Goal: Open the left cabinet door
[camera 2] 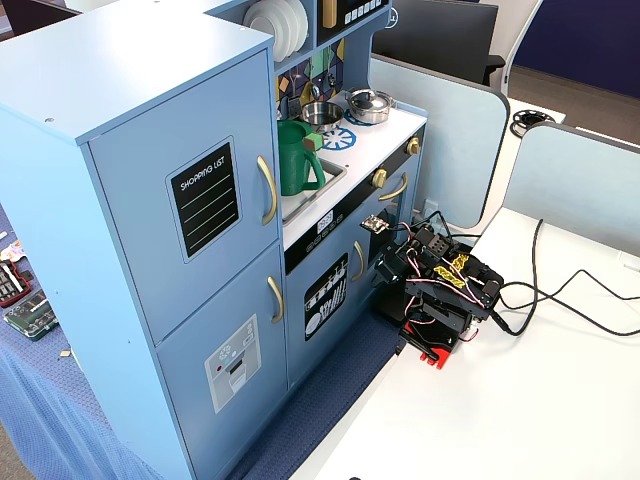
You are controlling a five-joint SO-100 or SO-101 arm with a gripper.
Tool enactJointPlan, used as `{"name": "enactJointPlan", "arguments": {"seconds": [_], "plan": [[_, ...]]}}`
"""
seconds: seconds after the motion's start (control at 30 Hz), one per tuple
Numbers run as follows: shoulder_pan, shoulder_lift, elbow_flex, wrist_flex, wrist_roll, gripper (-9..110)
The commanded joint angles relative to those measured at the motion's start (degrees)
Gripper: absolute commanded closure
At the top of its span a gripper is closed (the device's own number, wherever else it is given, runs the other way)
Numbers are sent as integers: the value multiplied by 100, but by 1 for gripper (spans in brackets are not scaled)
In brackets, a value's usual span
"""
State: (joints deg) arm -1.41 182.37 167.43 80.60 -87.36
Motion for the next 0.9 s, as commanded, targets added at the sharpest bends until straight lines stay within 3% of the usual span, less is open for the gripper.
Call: {"name": "enactJointPlan", "arguments": {"seconds": [0.0,0.23,0.47,0.67,0.87], "plan": [[-439,-26,431,712,-202,101],[-475,-35,431,615,-404,101],[-844,-44,123,-1503,369,101],[-1371,-44,-615,-3243,193,95],[-1890,-466,-1846,-3788,-229,93]]}}
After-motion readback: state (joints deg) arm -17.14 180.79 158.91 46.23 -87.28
